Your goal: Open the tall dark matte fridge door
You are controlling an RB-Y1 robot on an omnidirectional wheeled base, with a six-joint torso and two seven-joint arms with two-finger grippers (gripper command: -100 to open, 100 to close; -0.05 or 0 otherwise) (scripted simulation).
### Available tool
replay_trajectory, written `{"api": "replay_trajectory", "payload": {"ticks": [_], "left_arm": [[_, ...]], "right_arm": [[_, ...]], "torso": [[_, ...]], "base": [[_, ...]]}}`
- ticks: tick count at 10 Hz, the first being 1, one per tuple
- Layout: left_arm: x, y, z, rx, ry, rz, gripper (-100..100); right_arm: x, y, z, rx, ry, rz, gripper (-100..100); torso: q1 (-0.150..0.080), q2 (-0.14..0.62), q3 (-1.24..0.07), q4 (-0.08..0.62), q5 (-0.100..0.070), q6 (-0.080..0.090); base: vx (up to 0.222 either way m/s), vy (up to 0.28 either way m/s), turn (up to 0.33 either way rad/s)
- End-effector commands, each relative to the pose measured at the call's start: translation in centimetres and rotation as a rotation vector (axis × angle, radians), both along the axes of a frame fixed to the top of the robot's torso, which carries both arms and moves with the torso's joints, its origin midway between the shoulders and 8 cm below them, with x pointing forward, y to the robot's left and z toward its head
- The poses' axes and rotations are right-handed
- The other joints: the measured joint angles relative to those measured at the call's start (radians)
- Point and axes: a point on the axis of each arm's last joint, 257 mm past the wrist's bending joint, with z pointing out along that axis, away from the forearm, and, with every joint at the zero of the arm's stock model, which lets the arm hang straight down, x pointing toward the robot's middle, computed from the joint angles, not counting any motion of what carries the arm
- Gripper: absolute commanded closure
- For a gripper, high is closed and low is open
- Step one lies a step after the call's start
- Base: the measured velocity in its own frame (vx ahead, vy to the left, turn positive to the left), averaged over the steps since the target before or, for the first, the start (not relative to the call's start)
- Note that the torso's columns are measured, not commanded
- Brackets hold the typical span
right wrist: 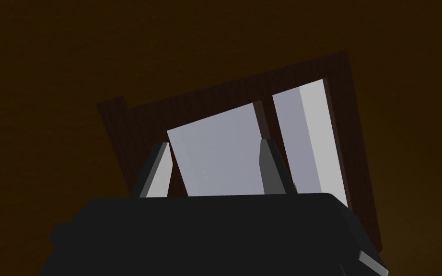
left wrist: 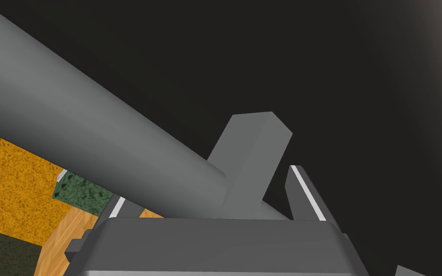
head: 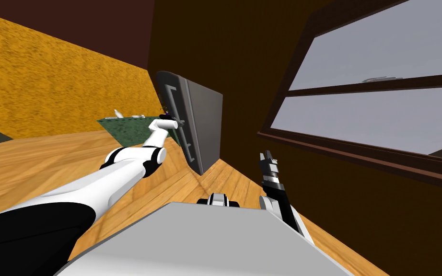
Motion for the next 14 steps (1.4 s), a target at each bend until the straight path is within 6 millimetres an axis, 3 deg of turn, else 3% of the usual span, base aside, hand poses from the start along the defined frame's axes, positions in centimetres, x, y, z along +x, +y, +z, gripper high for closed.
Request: {"api": "replay_trajectory", "payload": {"ticks": [1,3,6,8,11,13,14], "left_arm": [[-0.5,2.0,-1.2,-0.003,0.024,0.027,100],[0.4,0.1,0.0,-0.004,0.004,-0.003,100],[0.9,-1.2,0.0,-0.004,0.006,-0.027,100],[1.9,-4.0,0.0,-0.004,0.009,-0.077,100],[2.3,-5.4,0.0,-0.004,0.011,-0.102,100],[3.1,-8.3,0.1,-0.003,0.013,-0.153,100],[3.1,-8.3,0.1,-0.003,0.013,-0.153,100]], "right_arm": [[0.0,0.0,0.0,0.0,0.0,0.0,0],[0.0,0.0,0.0,0.0,0.0,0.0,0],[0.0,0.0,0.0,-0.001,0.0,0.0,0],[0.0,0.0,0.0,-0.001,0.0,0.0,0],[0.0,0.0,0.0,-0.001,0.0,0.0,0],[0.0,0.0,0.0,-0.001,0.0,0.0,0],[0.0,0.0,0.0,-0.001,0.0,0.0,0]], "torso": [[0.001,-0.001,-0.001,0.0,0.0,0.0],[0.001,-0.001,-0.001,0.002,-0.001,0.0],[0.014,-0.001,-0.003,0.006,-0.001,-0.003],[0.013,-0.007,-0.006,0.006,-0.001,-0.003],[0.015,-0.013,-0.011,0.006,-0.002,-0.004],[0.012,-0.012,-0.01,0.006,-0.003,-0.002],[0.016,-0.014,-0.012,0.008,-0.004,0.0]], "base": [[-0.04,-0.019,-0.131],[-0.061,0.096,-0.039],[-0.136,0.239,-0.081],[-0.159,0.303,-0.087],[-0.172,0.276,-0.067],[-0.152,0.314,-0.077],[-0.155,0.297,-0.083]]}}
